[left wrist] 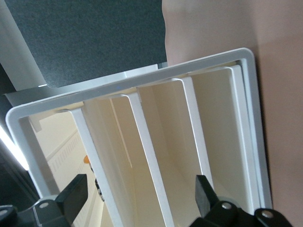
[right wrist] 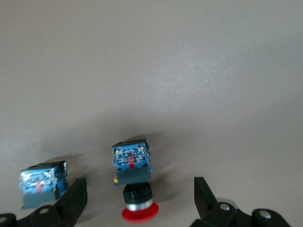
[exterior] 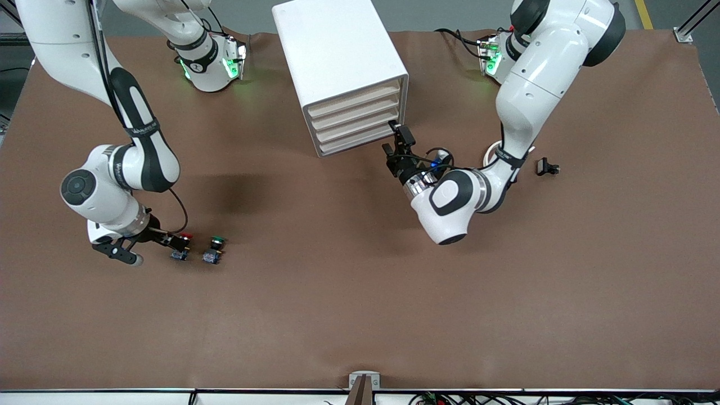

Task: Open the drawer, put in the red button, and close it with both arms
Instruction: 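Grasp the red button with the right gripper while the left gripper grips the drawer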

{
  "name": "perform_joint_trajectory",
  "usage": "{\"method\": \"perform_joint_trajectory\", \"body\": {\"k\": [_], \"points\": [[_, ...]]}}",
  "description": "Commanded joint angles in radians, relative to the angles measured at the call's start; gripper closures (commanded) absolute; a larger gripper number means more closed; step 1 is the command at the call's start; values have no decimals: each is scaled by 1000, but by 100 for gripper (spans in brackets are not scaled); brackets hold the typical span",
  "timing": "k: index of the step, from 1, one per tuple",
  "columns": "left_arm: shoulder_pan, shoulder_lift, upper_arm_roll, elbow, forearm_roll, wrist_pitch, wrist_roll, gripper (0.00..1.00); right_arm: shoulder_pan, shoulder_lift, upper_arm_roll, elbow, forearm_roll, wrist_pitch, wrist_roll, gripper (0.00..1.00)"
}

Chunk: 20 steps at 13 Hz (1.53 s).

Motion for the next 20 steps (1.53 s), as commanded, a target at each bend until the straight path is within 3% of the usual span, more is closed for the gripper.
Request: {"method": "perform_joint_trajectory", "body": {"k": [1, 3, 11, 12, 14, 16, 17, 19, 20], "points": [[-32, 29, 1, 17, -19, -21, -34, 13, 12, 48, -4, 12, 16, 62, 19, 0], [-48, 40, 1, 14, -21, -21, -55, 24, 18, 74, -3, 15, 17, 93, 23, 0], [-123, 51, 1, -7, -74, -21, -86, 27, 38, 104, -3, 35, 17, 99, 19, 0], [-131, 54, 1, -7, -85, -21, -86, 31, 38, 104, -3, 37, 17, 98, 14, 1], [-149, 55, 3, -7, -88, -21, -87, 48, 34, 104, -4, 37, 16, 98, 9, 22], [-163, 63, 6, -6, -87, -20, -87, 54, 32, 104, -3, 37, 16, 96, 5, 31], [-170, 66, 7, -6, -87, -12, -87, 54, 28, 104, -4, 37, 16, 96, 0, 44], [-190, 71, 15, -4, -84, -6, -89, 58, 24, 104, -4, 35, 16, 95, -4, 89], [-191, 75, 21, 1, -84, -3, -89, 66, 23, 104, -3, 35, 16, 90, -4, 100]]}}
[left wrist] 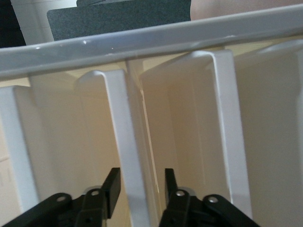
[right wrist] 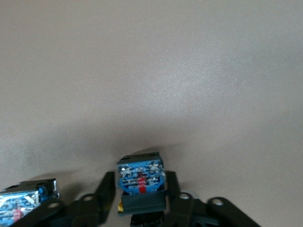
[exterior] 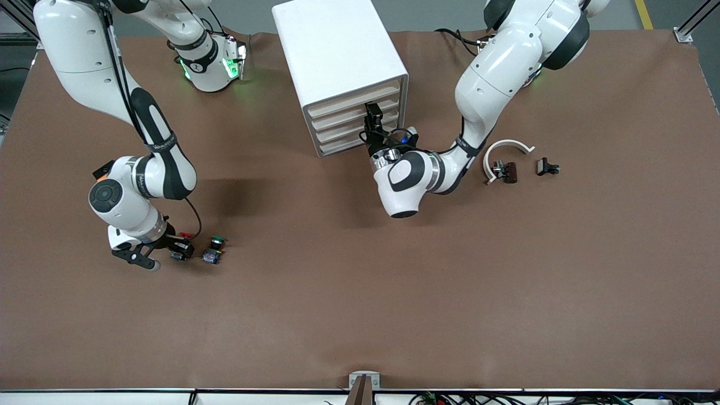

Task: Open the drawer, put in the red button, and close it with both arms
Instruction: 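Grasp the red button with the right gripper while the left gripper grips the drawer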

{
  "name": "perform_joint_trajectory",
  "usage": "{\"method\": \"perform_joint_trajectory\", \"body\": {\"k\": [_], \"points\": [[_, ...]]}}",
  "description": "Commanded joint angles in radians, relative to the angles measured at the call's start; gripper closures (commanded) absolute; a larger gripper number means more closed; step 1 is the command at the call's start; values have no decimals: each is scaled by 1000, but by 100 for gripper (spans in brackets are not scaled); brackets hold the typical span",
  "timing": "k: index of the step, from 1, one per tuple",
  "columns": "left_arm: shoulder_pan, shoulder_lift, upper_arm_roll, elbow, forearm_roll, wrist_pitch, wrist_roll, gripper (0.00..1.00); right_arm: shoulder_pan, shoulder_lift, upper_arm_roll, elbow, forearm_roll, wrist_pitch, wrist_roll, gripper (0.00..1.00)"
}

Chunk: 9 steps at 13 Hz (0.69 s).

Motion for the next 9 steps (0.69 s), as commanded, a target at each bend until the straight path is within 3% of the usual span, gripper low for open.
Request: {"method": "perform_joint_trajectory", "body": {"k": [1, 3, 5, 9], "points": [[-18, 12, 19, 17, -20, 3, -20, 74, -4, 12, 0, 17, 15, -7, -15, 100], [-11, 12, 20, 17, -22, 3, -21, 90, -9, 3, 0, 17, 15, -10, -18, 100], [5, 14, 20, 19, -28, 3, -30, 97, -10, -9, 0, 19, 15, -30, -11, 100], [41, 14, 25, 24, -48, 3, -31, 100, 2, -69, 0, 62, 17, -200, 119, 100]]}}
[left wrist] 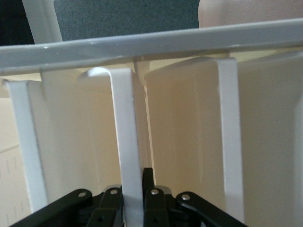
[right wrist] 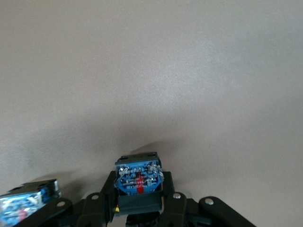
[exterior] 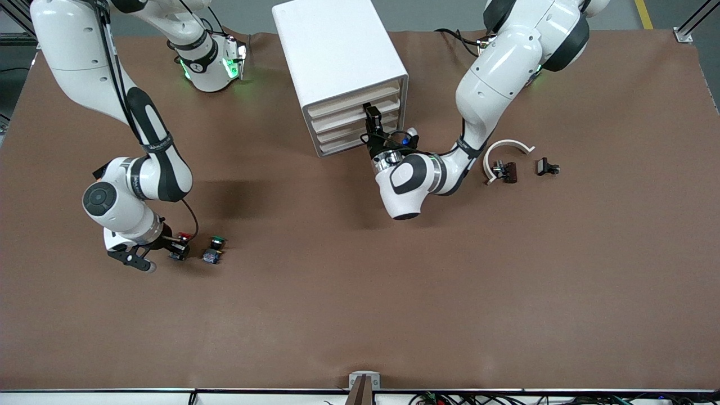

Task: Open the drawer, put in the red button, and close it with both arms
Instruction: 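Grasp the red button with the right gripper while the left gripper grips the drawer, then pull the top drawer open with the left gripper while the right gripper lifts the button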

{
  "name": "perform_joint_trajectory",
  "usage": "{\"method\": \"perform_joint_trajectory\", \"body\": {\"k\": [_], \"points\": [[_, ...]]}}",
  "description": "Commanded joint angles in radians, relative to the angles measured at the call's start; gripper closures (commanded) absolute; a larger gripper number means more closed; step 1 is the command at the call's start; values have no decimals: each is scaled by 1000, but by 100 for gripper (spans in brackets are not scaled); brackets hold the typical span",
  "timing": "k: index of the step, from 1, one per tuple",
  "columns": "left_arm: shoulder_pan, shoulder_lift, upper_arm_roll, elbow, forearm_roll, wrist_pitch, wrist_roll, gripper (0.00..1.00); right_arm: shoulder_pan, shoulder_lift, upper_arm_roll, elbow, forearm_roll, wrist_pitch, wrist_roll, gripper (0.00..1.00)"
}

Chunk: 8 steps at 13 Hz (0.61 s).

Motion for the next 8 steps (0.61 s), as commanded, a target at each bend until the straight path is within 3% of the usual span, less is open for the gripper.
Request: {"method": "perform_joint_trajectory", "body": {"k": [1, 5, 8], "points": [[21, 7, 45, 18, -31, 15, 21, 100, 7, -71, 6, 31, 14, -125, 88, 100], [36, 8, 110, 50, -34, 17, 23, 99, 64, -173, 6, 76, 14, -347, 290, 100], [48, 7, 150, 69, -83, 17, 23, 97, 133, -260, 8, 71, 14, -412, 473, 100]]}}
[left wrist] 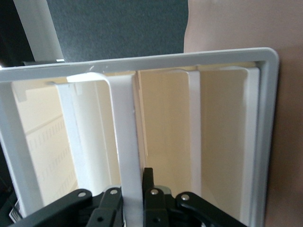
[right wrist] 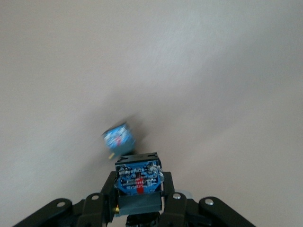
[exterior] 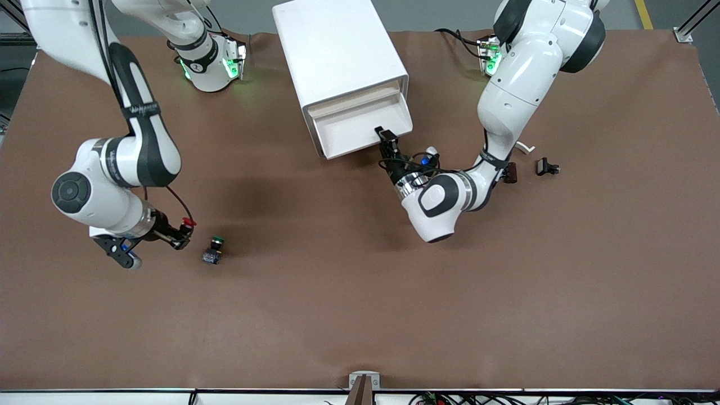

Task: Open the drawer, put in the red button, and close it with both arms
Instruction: 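Pull the top drawer open with the left gripper while the right gripper lifts the button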

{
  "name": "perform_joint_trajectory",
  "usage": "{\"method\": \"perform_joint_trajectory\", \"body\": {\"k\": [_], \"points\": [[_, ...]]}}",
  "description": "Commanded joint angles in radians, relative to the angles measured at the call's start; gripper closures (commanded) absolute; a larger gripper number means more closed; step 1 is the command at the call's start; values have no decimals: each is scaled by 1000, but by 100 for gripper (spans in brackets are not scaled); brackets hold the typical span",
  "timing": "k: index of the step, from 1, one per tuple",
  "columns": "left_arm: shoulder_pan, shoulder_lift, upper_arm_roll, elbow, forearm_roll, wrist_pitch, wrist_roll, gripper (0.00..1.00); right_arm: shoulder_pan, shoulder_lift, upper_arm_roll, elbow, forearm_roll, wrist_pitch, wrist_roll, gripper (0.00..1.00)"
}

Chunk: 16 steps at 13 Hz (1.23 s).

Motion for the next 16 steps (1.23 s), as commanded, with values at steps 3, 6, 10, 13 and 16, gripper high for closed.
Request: {"method": "perform_joint_trajectory", "body": {"k": [3, 6, 10, 13, 16], "points": [[15, 5, 43, 27, -42, 40, 28, 97, 128, -126, -5, -23, 8, -70, 305, 100], [47, 5, 46, 42, -54, 46, 29, 95, 215, -169, -5, -20, 7, -108, 498, 100], [105, 5, 48, 58, -59, 72, 29, 92, 342, -183, -5, 54, -2, -205, 744, 100], [125, 3, 48, 58, -57, 75, 31, 90, 427, -178, -5, 114, -6, -233, 903, 100], [125, 5, 48, 58, -59, 77, 32, 52, 517, -170, -5, 143, -15, -233, 1037, 100]]}}
